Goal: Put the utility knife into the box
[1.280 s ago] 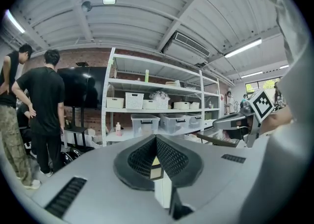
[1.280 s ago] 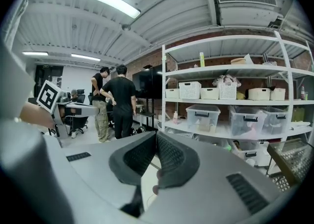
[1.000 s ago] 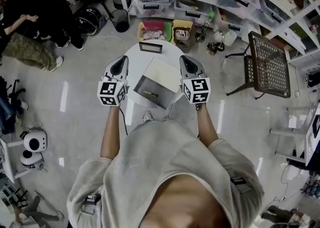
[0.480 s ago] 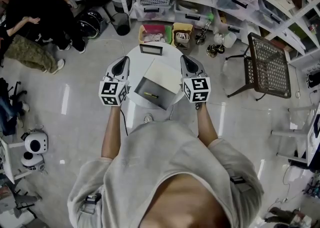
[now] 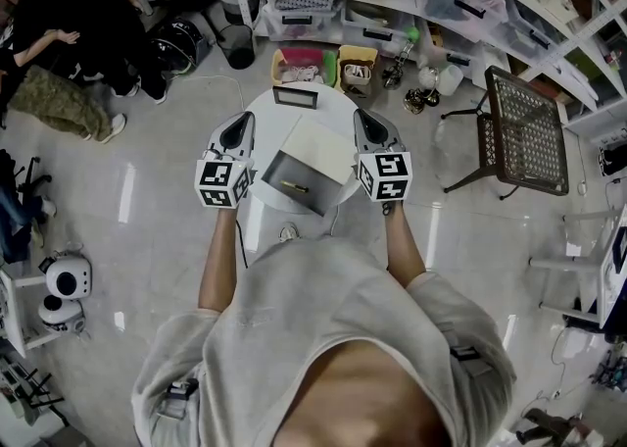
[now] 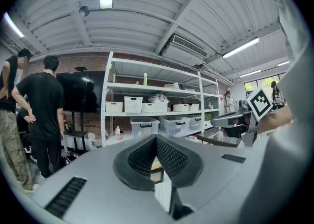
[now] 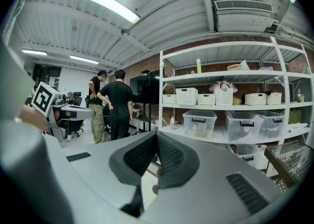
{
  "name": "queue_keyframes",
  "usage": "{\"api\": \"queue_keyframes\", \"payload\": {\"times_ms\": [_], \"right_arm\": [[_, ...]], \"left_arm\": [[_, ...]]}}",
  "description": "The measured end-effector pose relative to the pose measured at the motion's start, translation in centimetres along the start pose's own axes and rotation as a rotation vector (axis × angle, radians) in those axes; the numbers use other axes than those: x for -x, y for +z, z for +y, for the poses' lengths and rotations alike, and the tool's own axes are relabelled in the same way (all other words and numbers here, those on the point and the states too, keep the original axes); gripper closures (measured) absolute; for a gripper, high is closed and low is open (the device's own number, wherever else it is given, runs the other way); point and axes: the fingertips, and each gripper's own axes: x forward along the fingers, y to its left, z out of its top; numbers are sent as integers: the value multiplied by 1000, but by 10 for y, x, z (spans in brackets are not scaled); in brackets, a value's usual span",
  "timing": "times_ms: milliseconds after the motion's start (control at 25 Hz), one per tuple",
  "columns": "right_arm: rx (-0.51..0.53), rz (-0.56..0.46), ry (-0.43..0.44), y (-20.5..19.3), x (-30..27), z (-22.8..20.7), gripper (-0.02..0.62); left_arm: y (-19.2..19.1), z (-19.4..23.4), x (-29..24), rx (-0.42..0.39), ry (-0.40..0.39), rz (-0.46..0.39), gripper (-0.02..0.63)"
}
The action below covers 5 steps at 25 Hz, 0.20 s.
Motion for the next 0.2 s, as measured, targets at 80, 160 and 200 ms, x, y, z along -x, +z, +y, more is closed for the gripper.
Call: {"api": "queue_keyframes", "payload": {"times_ms": [80,160,200], "right_arm": [[1,1,2,0,-1,-1,565],[1,2,4,0,-2,-3,565],[1,2,5,1,-2,-3,565]], "left_arm": [[1,0,-1,0,2,1,588],[1,0,-3,-1,4,2,588],[1,0,-3,-1,5,2,588]]}}
